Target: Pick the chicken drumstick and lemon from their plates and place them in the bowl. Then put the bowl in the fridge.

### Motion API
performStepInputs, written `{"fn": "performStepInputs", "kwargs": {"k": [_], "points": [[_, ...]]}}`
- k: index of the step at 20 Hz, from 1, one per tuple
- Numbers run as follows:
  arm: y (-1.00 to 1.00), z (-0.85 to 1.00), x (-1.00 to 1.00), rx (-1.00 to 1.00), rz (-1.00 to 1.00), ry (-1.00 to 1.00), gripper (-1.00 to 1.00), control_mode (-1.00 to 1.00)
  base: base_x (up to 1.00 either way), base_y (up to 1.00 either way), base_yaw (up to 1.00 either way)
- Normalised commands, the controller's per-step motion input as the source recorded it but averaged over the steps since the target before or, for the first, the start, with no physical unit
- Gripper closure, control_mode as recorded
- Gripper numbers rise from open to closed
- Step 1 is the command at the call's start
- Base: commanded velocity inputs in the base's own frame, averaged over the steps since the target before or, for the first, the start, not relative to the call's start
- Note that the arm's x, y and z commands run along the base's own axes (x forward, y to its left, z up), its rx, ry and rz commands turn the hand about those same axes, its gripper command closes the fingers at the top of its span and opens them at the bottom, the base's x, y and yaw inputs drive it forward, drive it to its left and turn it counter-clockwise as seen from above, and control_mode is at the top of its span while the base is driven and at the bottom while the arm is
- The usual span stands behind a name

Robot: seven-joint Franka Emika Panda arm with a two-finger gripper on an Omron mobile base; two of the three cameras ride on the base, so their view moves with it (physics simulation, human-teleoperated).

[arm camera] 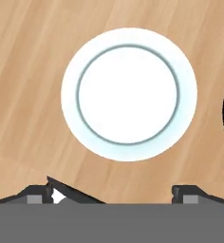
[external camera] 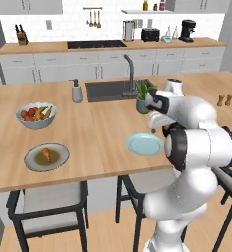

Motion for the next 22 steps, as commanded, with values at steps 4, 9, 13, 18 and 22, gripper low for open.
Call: {"fn": "performStepInputs", "kwargs": {"k": [4, 9, 13, 18, 22], "points": [[1.00, 0.34, -0.32, 0.05, -0.16, 0.00, -1.00, -1.00, 0.00, 0.00, 0.00], [1.00, 0.26, -0.30, 0.07, -0.14, 0.00, -1.00, -1.00, 0.00, 0.00, 0.00], [1.00, 0.08, -0.21, -0.03, -0.03, 0.00, -1.00, -1.00, 0.00, 0.00, 0.00], [1.00, 0.00, -0.01, -0.04, 0.00, 0.03, -1.00, -1.00, 0.00, 0.00, 0.00], [1.00, 0.00, 0.13, -0.02, 0.00, 0.08, -1.00, -1.00, 0.00, 0.00, 0.00]]}}
